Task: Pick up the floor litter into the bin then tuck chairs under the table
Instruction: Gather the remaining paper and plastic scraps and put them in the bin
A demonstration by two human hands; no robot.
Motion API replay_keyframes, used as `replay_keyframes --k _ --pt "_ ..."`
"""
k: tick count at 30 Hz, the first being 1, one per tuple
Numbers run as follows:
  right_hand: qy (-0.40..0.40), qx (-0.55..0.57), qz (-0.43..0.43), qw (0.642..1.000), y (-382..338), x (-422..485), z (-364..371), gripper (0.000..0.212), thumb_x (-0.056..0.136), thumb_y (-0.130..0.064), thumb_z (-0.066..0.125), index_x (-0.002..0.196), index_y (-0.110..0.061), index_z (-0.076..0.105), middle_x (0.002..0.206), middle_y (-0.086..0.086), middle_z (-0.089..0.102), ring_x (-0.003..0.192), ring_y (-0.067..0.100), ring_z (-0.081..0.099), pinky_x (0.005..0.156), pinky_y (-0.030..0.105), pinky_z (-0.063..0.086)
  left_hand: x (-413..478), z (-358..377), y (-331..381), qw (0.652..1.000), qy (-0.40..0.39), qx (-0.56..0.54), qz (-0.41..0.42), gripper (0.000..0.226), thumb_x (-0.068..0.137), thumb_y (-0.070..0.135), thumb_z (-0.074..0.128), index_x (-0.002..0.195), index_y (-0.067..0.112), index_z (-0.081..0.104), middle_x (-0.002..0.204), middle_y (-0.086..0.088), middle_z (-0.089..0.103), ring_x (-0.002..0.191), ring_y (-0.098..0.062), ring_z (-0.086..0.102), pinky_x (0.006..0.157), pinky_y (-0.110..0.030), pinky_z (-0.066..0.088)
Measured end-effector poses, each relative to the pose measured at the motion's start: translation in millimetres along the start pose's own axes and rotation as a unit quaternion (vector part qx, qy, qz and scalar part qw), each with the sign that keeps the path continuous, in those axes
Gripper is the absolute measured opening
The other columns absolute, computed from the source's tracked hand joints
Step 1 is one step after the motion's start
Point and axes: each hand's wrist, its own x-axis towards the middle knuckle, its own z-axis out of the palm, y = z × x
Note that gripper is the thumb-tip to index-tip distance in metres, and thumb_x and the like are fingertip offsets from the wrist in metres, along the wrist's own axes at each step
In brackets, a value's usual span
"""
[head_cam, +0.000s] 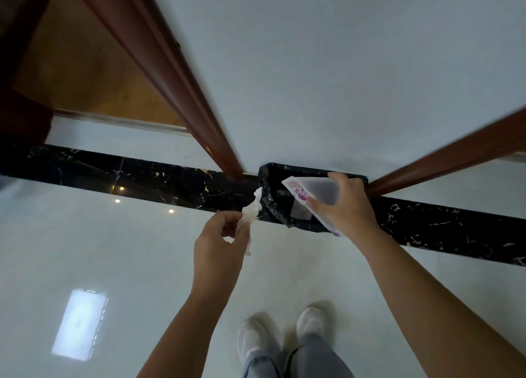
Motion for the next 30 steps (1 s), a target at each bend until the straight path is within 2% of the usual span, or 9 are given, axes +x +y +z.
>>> replay_keyframes --k 5,9,15,19,24,27,30 --pt "-0.019 -0.070 -0.045 0.996 12.7 16.7 2.0 0.083 0.071 -0.043 0.075 0.137 -0.015 0.034 0.134 0.014 0.038 0.124 0.028 0.037 0.094 0.043 0.041 6.6 25.2 -19.2 0.999 0.019 -0.018 -0.018 0.008 0.086 0.014 0.061 0.088 0.023 0.060 0.077 0.010 0.062 0.071 0.007 0.054 0.056 -0.006 0.042" --pt "-0.008 -0.055 -0.047 0.997 23.7 3.5 -5.2 0.079 0.073 -0.038 0.073 0.138 -0.012 0.035 0.136 0.014 0.038 0.126 0.028 0.036 0.099 0.042 0.038 5.6 41.9 -19.9 1.000 0.009 -0.025 -0.017 0.007 0.087 0.015 0.059 0.093 0.020 0.060 0.078 0.009 0.062 0.067 0.010 0.053 0.053 -0.005 0.041" --pt "0.043 -0.067 -0.060 0.995 32.2 -27.2 -24.4 0.058 0.081 -0.035 0.065 0.130 -0.010 0.046 0.137 0.012 0.043 0.126 0.028 0.038 0.099 0.041 0.037 10.0 71.9 -6.5 0.999 -0.025 -0.025 0.025 0.009 0.088 0.014 0.059 0.096 0.014 0.062 0.083 0.002 0.061 0.069 0.006 0.054 0.053 -0.006 0.040" --pt "0.072 -0.052 -0.063 0.994 31.7 -43.0 -35.5 0.050 0.082 -0.031 0.065 0.125 -0.010 0.052 0.135 0.011 0.046 0.124 0.026 0.040 0.097 0.037 0.036 21.1 103.3 4.0 0.997 -0.069 -0.029 0.011 0.016 0.088 0.018 0.059 0.103 0.013 0.061 0.086 0.004 0.062 0.074 -0.001 0.056 0.058 -0.006 0.042" --pt "0.104 -0.031 -0.045 0.993 31.7 -57.2 -54.2 0.046 0.083 -0.028 0.063 0.124 -0.009 0.053 0.133 0.011 0.047 0.125 0.024 0.039 0.095 0.036 0.038 38.9 133.2 15.2 0.994 -0.104 0.010 0.019 0.022 0.088 0.018 0.057 0.107 0.010 0.062 0.088 0.001 0.062 0.073 -0.003 0.053 0.056 -0.005 0.039" --pt "0.105 -0.046 -0.046 0.992 31.7 -63.0 -63.6 0.046 0.085 -0.029 0.061 0.126 -0.010 0.051 0.133 0.010 0.046 0.125 0.022 0.038 0.095 0.034 0.038 48.9 137.8 20.0 0.990 -0.130 0.033 0.033 0.032 0.088 0.020 0.058 0.119 0.010 0.057 0.090 0.000 0.060 0.075 -0.006 0.053 0.061 -0.011 0.038" --pt "0.111 -0.057 -0.043 0.991 28.7 -71.2 -70.8 0.046 0.086 -0.029 0.060 0.127 -0.011 0.051 0.133 0.008 0.046 0.124 0.020 0.039 0.094 0.033 0.038 48.1 130.1 23.8 0.986 -0.154 0.039 0.040 0.042 0.089 0.018 0.058 0.129 0.010 0.049 0.084 0.005 0.052 0.069 0.001 0.046 0.057 0.001 0.034"
